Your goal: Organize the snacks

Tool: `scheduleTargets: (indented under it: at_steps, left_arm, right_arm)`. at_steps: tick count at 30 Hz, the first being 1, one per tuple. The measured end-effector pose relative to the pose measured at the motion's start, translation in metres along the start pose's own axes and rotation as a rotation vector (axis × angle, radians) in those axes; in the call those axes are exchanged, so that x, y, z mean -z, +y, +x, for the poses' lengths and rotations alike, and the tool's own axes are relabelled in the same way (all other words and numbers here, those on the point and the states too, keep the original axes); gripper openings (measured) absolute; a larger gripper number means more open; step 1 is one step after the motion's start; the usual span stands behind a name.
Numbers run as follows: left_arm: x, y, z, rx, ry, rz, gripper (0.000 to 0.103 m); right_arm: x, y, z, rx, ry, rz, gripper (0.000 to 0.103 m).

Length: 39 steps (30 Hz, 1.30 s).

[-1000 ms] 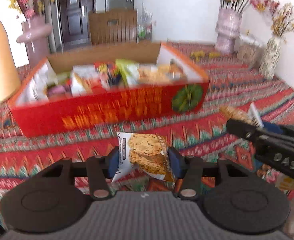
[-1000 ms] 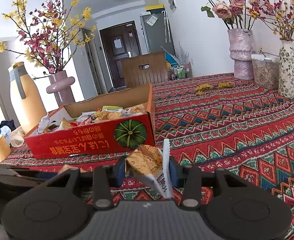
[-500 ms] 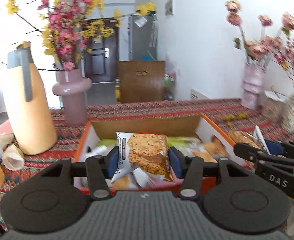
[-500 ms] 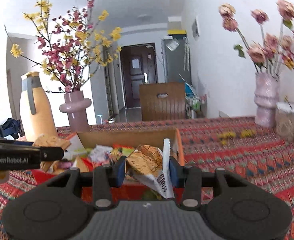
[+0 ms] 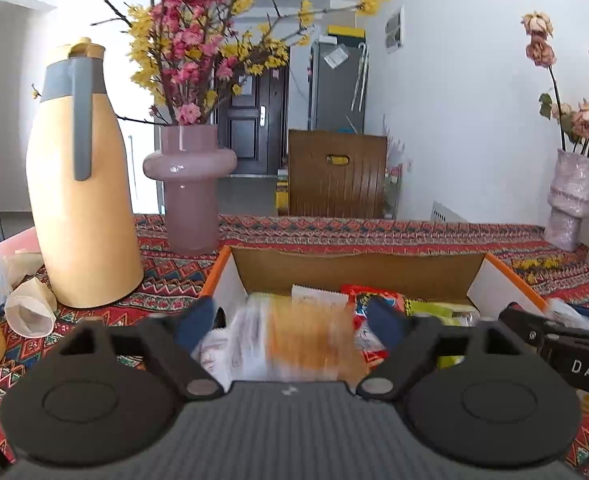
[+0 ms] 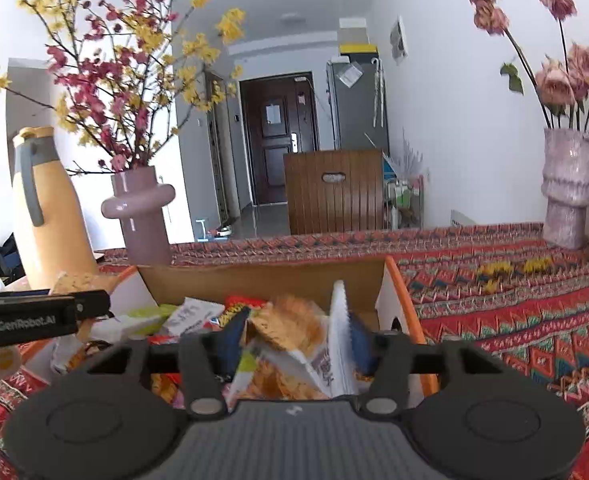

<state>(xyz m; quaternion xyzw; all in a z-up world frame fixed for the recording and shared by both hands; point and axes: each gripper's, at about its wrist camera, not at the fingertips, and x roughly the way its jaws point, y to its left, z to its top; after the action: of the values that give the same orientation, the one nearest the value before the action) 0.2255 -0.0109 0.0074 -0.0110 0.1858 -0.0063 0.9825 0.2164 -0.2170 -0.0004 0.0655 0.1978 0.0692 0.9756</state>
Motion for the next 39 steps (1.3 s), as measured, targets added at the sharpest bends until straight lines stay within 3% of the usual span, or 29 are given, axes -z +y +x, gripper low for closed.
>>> scheduleTargets:
  at_steps: [1,2,4,5,13,21,30,39]
  left_arm:
    - [0.001,0.002,-0.001,-0.006,-0.01,-0.009,0.103]
    - [0.002,0.003,-0.003,-0.014,-0.02,-0.017,0.103]
    - [0.002,0.003,-0.002,-0.02,-0.007,-0.024,0.103]
    - [0.003,0.004,0.0,-0.02,0.004,-0.028,0.103]
    - [-0.004,0.006,-0.009,-0.046,0.007,-0.041,0.103]
    - [-0.007,0.006,-0.061,0.029,0.0,-0.008,0.103]
    - [0.024,0.013,-0.106,0.065,0.079,0.035,0.103]
    - [0.057,0.017,-0.125,0.072,0.17,0.032,0.103]
  right_arm:
    - [0.001,-0.002,0.001,0.009,-0.003,0.007,0.075]
    - [0.002,-0.003,0.001,0.019,-0.002,0.013,0.088]
    - [0.005,-0.005,0.002,0.037,-0.008,0.022,0.101]
    - [0.006,-0.005,0.002,0.046,-0.009,0.026,0.103]
    - [0.006,-0.012,0.005,0.055,0.007,0.057,0.103]
    - [0.0,-0.005,-0.041,0.013,-0.021,0.032,0.103]
    - [0.02,0.0,-0.101,0.002,0.037,0.013,0.103]
    - [0.048,0.004,-0.127,-0.016,0.155,0.014,0.103]
